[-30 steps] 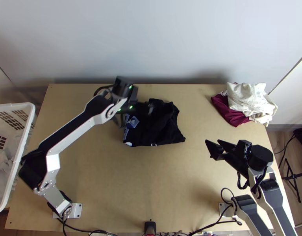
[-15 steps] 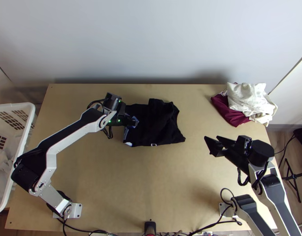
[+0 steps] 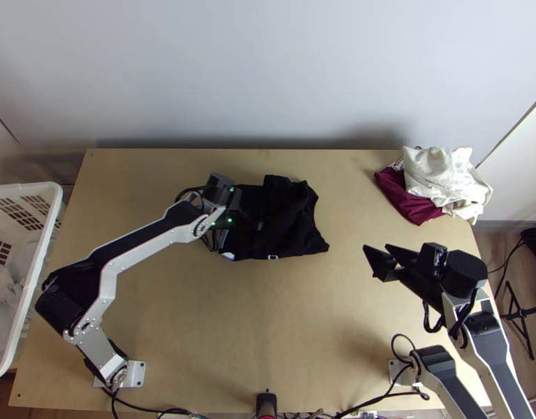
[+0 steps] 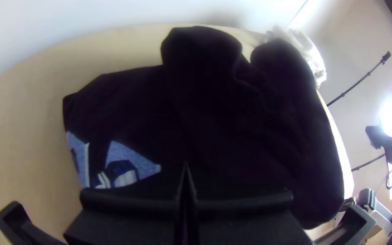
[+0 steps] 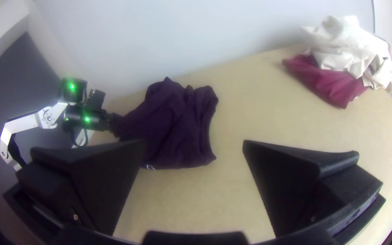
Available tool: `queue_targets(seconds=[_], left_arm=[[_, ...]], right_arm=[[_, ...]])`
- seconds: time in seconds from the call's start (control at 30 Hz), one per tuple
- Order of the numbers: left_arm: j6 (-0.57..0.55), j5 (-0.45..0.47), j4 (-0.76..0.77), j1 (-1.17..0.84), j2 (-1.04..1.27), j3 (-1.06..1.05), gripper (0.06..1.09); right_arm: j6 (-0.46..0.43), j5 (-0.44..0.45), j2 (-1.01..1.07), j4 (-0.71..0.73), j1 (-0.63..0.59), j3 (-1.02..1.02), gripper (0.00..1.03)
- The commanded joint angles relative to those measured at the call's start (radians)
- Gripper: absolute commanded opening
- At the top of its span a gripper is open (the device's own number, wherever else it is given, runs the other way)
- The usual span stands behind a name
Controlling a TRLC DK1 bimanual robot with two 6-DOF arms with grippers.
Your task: Fold the t-shirt
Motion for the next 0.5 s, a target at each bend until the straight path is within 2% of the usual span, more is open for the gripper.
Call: queue_targets(seconds=[0.0,0.3,0.47], left_arm=[[-0.016,-0.011,0.015,-0.067,0.073,0.06,0.1],[-0.028,-0.047,0.014,-0.094,0.183,0.143,0.1],[-0.083,-0.067,0.015,-0.076,0.206,0.218,0.1]], right_arm=[[-0.004,0.0,-0.048,-0.032,-0.003,-0.02,0.98],[-0.01,0.0,-0.073,-0.05,-0.01,-0.02,0.98],[-0.015,0.0,-0.075,-0.056,-0.01,-0.026,0.98]])
